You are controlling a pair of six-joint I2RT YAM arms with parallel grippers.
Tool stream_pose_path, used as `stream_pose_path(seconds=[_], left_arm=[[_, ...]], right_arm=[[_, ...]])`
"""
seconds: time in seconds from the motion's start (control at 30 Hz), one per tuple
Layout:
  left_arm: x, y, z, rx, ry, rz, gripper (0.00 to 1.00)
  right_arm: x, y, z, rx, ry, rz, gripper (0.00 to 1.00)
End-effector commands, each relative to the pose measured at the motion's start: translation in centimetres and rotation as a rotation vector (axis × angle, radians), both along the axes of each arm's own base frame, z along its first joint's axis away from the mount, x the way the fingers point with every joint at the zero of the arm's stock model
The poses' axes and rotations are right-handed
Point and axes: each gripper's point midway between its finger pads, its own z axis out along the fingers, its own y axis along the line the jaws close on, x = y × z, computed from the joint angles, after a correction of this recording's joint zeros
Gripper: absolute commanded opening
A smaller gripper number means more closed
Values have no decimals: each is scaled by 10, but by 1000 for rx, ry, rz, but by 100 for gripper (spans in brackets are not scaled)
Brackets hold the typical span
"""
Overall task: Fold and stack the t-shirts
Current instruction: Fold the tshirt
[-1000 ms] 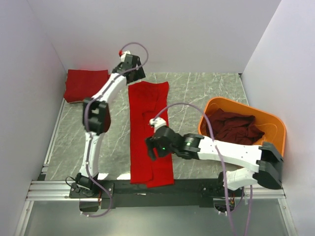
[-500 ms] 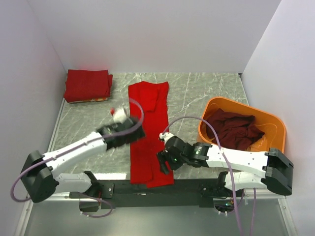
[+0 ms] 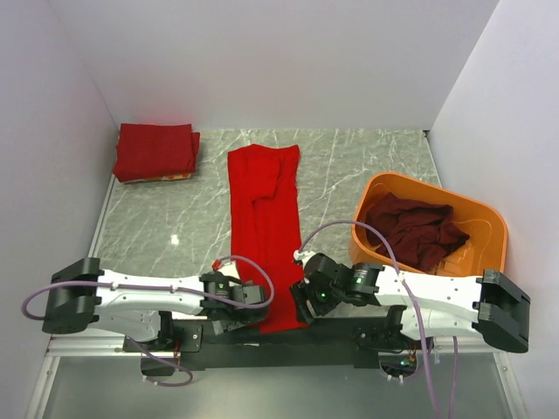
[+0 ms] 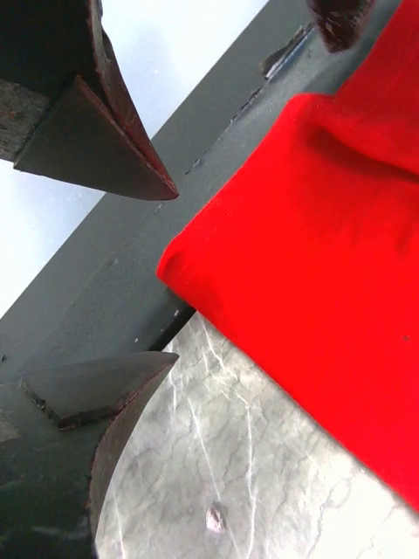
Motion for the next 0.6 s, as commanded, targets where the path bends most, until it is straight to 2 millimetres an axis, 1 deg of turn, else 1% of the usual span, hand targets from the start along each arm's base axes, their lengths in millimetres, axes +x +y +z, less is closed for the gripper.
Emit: stream_pose_path(seconds=[0.0, 0.07, 0.1, 0.17, 0.23, 0.27, 0.3, 0.33, 0.4, 0.5, 0.57], left_arm=[[-12, 27, -8, 114, 56, 125, 77], [-9, 28, -8, 97, 38, 139, 77], [-6, 25, -9, 70, 26, 146, 77], [0, 20, -4, 12, -5, 157, 77], [11, 21, -3, -28, -53, 191, 77], [14, 22, -3, -38, -69, 200, 76], [16, 28, -10, -28, -74, 199, 74], [22, 22, -10, -66, -73, 214, 72], [24, 27, -15, -75, -64, 214, 66], [20, 29, -14, -90, -47, 199, 57], [15, 24, -16, -119, -20, 179, 56]], right_arm=[[-2, 9, 5, 41, 11, 4, 76], [-4, 10, 0, 33, 27, 10, 75], [-4, 12, 0, 37, 32, 12, 74], [-8, 13, -4, 27, 50, 20, 73], [-8, 14, -6, 21, 58, 25, 72], [-8, 14, -7, 20, 59, 25, 72], [-7, 15, -7, 16, 57, 25, 71], [-6, 17, -5, 15, 54, 29, 71], [-5, 17, -4, 11, 47, 30, 70], [-6, 15, -8, -11, 63, 17, 69], [-9, 12, -13, -26, 81, 12, 69]])
